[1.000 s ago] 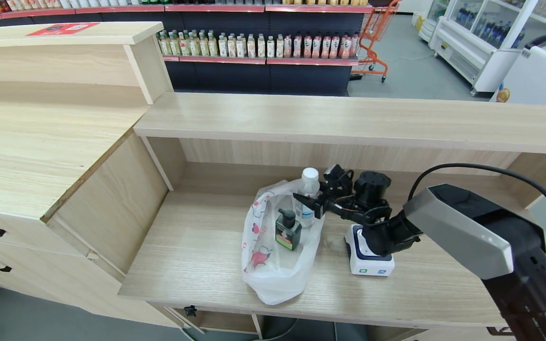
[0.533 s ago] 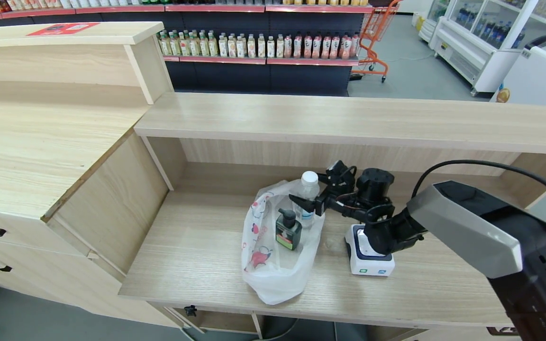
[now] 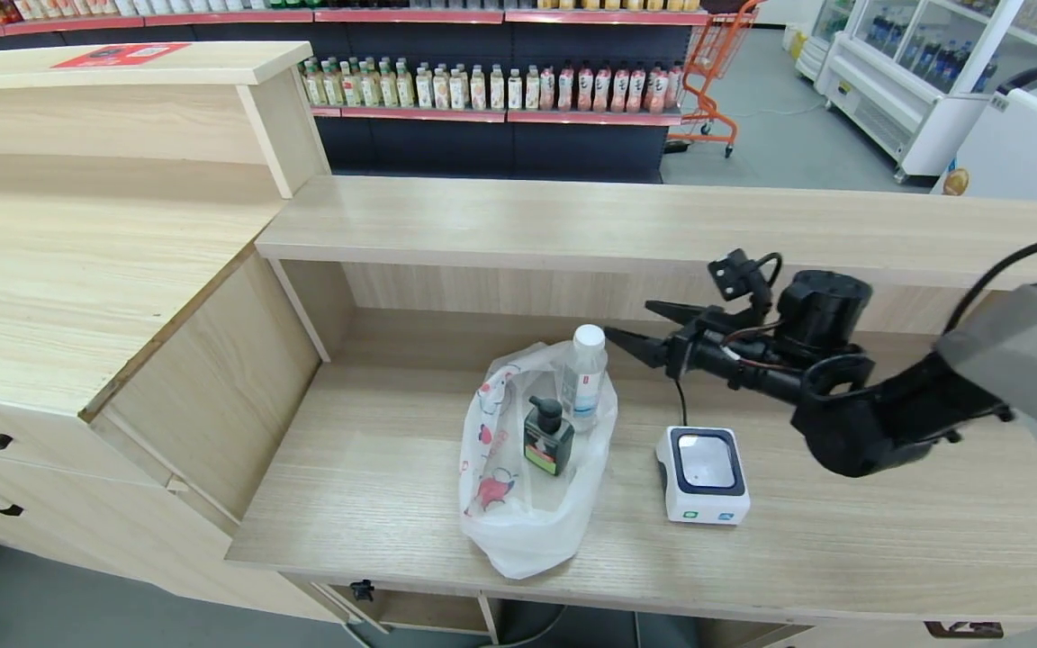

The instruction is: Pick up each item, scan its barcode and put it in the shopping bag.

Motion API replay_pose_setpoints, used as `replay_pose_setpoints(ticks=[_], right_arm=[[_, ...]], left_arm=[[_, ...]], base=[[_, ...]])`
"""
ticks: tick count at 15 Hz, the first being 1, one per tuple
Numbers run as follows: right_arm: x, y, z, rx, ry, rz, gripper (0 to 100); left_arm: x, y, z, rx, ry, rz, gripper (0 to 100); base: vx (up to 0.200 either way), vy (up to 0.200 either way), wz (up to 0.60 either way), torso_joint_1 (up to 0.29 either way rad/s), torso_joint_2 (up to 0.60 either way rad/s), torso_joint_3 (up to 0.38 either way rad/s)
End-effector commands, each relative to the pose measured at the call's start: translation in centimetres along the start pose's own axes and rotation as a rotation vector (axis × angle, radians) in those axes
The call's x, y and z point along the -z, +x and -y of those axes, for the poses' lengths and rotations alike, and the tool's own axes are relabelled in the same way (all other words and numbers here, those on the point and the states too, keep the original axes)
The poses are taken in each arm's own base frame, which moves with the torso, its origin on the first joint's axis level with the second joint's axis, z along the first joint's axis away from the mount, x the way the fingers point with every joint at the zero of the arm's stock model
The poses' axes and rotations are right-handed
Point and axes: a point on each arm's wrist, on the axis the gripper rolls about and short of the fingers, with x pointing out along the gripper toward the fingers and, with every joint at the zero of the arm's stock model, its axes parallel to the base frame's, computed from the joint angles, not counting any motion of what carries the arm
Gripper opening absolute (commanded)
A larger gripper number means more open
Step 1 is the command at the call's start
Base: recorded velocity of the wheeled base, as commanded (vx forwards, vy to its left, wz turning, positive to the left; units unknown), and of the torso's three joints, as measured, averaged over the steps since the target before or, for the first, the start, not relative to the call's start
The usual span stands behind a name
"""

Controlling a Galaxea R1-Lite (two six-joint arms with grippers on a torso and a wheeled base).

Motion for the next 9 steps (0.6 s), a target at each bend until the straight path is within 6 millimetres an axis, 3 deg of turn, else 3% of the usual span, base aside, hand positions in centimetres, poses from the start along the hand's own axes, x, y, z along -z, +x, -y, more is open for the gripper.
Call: replay_pose_setpoints(ticks=[1, 3, 6, 7, 9], right_arm=[[-4.6, -10.7, -1.0, 0.176, 0.054, -0.050, 100], [-5.3, -16.7, -2.6, 0.339, 0.069, -0.112, 100], [-4.8, -23.3, -7.4, 0.529, 0.062, -0.124, 100], [-4.0, -26.3, -10.1, 0.603, 0.064, -0.111, 100], [-1.6, -29.6, -14.8, 0.656, 0.066, -0.091, 100]], left_arm=[[0.0, 0.0, 0.0, 0.000, 0.000, 0.001, 100], [0.0, 0.0, 0.0, 0.000, 0.000, 0.001, 100], [0.0, 0.0, 0.0, 0.000, 0.000, 0.001, 100], [0.0, 0.0, 0.0, 0.000, 0.000, 0.001, 100], [0.0, 0.0, 0.0, 0.000, 0.000, 0.001, 100]], base=[[0.000, 0.000, 0.00, 0.000, 0.00, 0.000], [0.000, 0.000, 0.00, 0.000, 0.00, 0.000], [0.000, 0.000, 0.00, 0.000, 0.00, 0.000], [0.000, 0.000, 0.00, 0.000, 0.00, 0.000], [0.000, 0.000, 0.00, 0.000, 0.00, 0.000]])
